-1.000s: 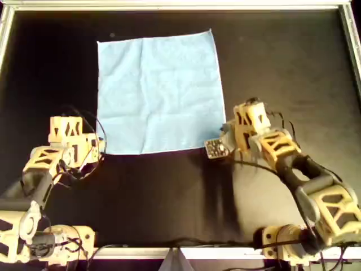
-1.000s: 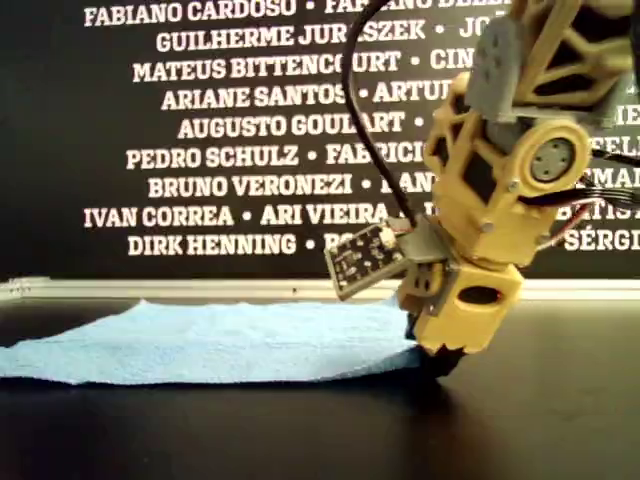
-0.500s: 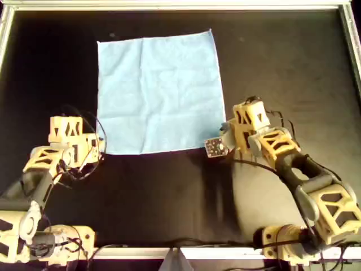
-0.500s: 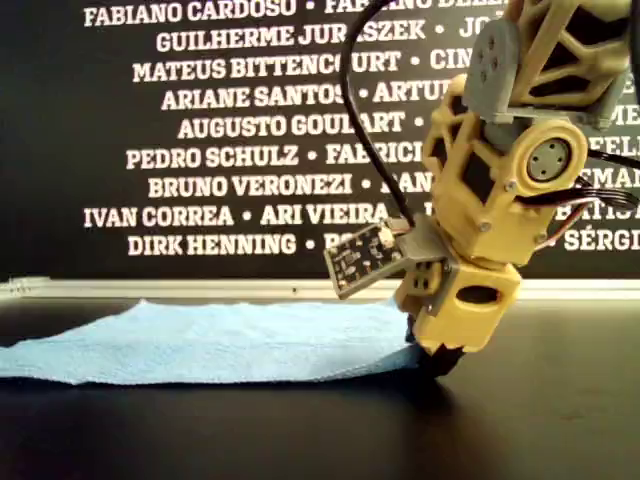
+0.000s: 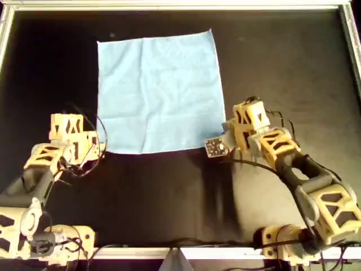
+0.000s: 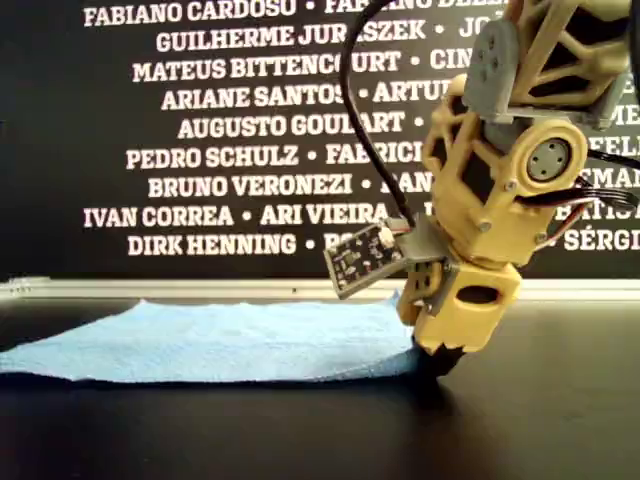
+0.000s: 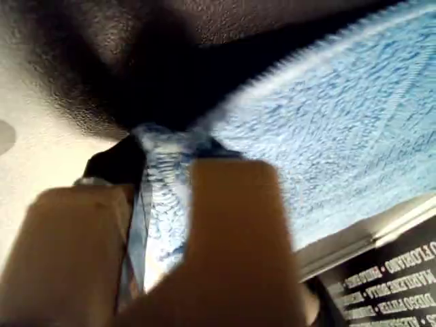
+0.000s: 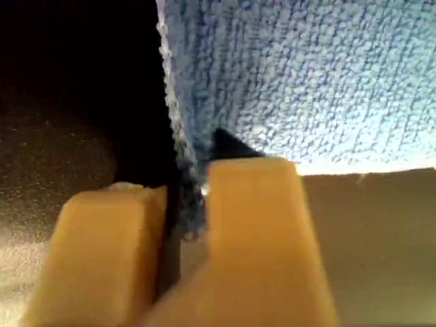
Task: Fold a cloth
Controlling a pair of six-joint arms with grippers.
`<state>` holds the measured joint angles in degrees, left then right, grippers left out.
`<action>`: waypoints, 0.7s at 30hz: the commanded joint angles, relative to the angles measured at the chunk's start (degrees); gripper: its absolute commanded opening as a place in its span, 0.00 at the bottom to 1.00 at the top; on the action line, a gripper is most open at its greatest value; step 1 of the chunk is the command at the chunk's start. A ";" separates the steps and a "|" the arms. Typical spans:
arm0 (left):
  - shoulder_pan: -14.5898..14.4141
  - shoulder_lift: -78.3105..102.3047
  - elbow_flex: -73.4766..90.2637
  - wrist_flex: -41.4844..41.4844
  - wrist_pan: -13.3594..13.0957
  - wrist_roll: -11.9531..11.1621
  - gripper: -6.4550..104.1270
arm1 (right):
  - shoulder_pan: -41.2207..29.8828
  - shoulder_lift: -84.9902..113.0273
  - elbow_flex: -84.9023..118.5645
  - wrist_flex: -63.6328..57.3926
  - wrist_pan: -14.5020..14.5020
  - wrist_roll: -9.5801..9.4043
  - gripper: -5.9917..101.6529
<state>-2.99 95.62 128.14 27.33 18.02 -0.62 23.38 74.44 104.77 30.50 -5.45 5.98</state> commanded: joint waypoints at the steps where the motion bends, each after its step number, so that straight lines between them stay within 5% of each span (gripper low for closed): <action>1: -1.23 1.58 -2.20 -0.70 0.18 -0.35 0.06 | -0.35 1.49 -2.55 0.53 -0.70 0.26 0.02; 9: -1.76 1.93 -2.11 -0.53 0.09 0.70 0.05 | -1.58 2.20 -2.11 0.62 0.09 0.26 0.06; 16: -13.54 4.13 -0.97 0.35 -1.05 0.79 0.05 | -1.67 14.06 6.24 0.62 0.35 0.35 0.06; 21: -14.41 11.69 -0.70 0.35 -1.14 0.79 0.05 | -2.46 27.86 16.61 0.62 0.44 0.26 0.06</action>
<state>-16.00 100.81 128.32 27.60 17.14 -0.09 21.62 92.64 118.83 30.59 -4.57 6.06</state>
